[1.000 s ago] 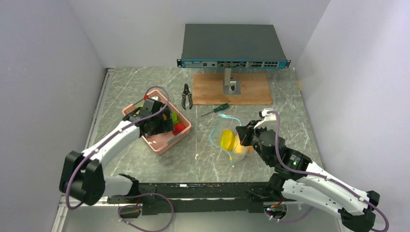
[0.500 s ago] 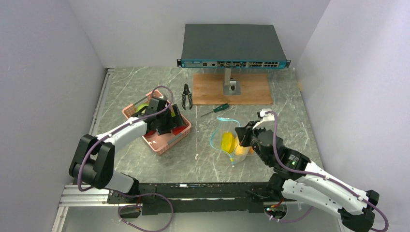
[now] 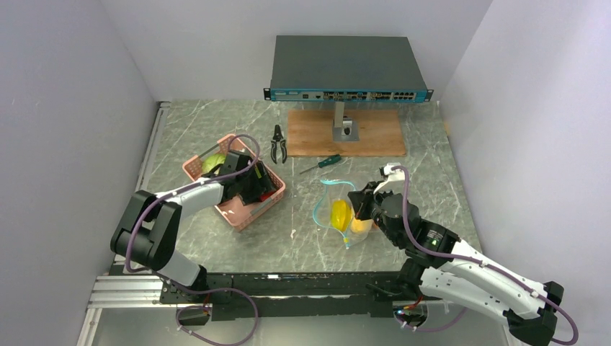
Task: Place the food in the zip-top bag and seal the zipper
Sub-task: Pick up the fake fruit from the bin.
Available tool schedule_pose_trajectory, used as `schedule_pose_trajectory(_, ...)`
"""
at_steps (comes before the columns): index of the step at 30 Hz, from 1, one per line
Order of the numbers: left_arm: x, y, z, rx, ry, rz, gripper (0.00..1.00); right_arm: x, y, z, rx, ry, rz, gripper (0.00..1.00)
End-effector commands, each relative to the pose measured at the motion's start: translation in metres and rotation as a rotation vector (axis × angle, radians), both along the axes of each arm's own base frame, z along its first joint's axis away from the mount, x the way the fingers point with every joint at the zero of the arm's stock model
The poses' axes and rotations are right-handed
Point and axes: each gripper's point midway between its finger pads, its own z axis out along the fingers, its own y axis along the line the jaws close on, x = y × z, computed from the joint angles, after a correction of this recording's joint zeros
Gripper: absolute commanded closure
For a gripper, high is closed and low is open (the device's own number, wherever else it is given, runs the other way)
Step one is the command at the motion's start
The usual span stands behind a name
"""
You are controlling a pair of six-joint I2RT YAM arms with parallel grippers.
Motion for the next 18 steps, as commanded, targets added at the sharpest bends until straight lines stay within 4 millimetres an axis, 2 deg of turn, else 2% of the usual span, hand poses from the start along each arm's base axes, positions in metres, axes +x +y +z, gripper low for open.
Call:
schedule_pose_trajectory(1, 0.000, -0.003, -0.003, -0.038, -0.017, 0.005, 0.28, 0.002, 0.003, 0.012, 0.042, -0.033, -0.001, 1.00)
schedule_pose_trajectory(3, -0.002, 0.000, -0.003, -0.030, -0.019, 0.004, 0.39, 0.002, 0.004, 0.012, 0.040, -0.033, 0.000, 1.00)
schedule_pose_trajectory(6, -0.003, 0.005, 0.003, -0.010, -0.037, 0.007, 0.46, 0.003, 0.004, 0.013, 0.040, -0.033, 0.001, 1.00)
schedule_pose_trajectory(9, -0.004, 0.013, 0.019, 0.015, -0.075, 0.016, 0.47, 0.003, 0.006, 0.014, 0.042, -0.034, 0.005, 1.00)
schedule_pose_trajectory(13, -0.007, 0.025, 0.050, 0.050, -0.154, 0.030, 0.48, 0.003, 0.009, 0.015, 0.046, -0.032, 0.014, 1.00)
schedule_pose_trajectory(18, -0.021, 0.047, 0.083, 0.097, -0.249, 0.066, 0.50, 0.003, 0.012, 0.014, 0.050, -0.027, 0.021, 1.00)
